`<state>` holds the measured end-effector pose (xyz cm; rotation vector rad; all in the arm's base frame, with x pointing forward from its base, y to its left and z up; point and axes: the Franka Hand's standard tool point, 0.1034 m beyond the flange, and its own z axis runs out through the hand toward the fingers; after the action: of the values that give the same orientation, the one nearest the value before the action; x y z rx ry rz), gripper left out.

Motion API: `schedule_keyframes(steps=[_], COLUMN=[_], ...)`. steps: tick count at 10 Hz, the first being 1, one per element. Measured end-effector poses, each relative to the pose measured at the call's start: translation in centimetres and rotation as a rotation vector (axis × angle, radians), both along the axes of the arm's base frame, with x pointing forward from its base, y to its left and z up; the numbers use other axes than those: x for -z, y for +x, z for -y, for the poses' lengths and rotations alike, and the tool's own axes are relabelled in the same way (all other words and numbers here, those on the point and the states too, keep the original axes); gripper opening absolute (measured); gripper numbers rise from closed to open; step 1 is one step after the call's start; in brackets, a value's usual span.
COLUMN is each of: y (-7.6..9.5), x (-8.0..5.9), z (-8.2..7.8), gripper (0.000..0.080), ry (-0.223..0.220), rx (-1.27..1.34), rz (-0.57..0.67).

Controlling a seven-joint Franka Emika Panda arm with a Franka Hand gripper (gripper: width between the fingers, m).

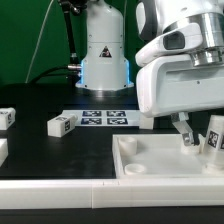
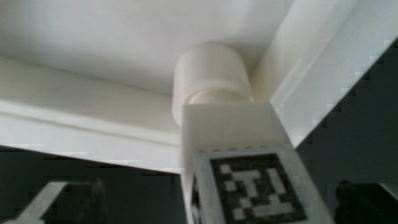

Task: Assemble one leg

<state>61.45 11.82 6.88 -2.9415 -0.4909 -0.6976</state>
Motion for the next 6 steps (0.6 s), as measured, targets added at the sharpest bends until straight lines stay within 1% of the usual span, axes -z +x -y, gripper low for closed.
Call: schedule_keyframes(steps=[1,2,4,5,6], y=[0.0,0.1,0.3,0.1,0.3], x=[-0.2,-1.1,-2.2,-2.5,-2.7], z=[-0.2,-0.6,-0.6,-0.8,-0.9], gripper=[0.0649,0.0649,0.0649,0.0649,0.0649], ry=[0.002,0.003,0.000,-0.006,-0.006], rx=[0.001,-0.005,-0.008,-0.018,-0.019], rz=[0.000,0.009,0.009,-0.040,-0.034])
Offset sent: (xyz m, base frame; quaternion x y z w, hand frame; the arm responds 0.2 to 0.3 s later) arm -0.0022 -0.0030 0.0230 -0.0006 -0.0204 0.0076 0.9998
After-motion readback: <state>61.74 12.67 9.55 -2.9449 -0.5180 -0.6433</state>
